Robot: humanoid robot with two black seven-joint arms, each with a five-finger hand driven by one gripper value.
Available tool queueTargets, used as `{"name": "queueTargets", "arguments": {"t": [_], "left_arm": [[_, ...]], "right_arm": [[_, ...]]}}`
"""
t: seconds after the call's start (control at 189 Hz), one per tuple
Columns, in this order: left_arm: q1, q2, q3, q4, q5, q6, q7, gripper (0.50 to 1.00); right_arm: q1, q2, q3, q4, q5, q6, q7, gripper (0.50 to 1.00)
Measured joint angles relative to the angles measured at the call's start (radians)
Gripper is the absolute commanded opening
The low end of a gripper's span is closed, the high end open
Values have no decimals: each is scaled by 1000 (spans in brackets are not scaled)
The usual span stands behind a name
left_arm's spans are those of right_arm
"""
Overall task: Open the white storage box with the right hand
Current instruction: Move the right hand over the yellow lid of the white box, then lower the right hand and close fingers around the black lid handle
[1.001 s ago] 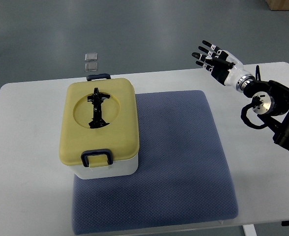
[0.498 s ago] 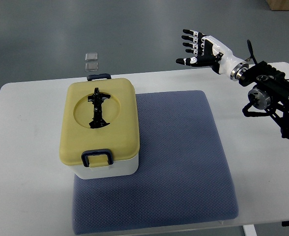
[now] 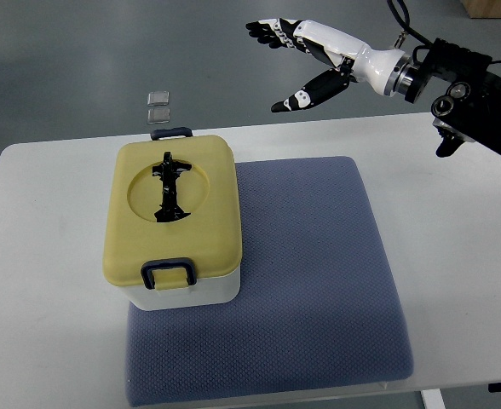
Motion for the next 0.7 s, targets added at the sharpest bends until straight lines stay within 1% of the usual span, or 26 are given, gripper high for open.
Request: {"name": "queueTargets", "arguments": {"t": [0.169, 0.307, 0.545, 0.699], "left_arm": [[0, 0, 0, 0, 0, 0, 0, 1000], [0, 0, 0, 0, 0, 0, 0, 1000], [0, 0, 0, 0, 0, 0, 0, 1000], [0, 0, 0, 0, 0, 0, 0, 1000]], "right_arm": [[101, -1, -81, 75, -122, 18, 28, 944], [195, 17, -176, 93, -193, 30, 31, 944], [360, 112, -342, 94, -336, 22, 45, 944], [432, 169, -399, 93, -389, 10, 46, 944]]}}
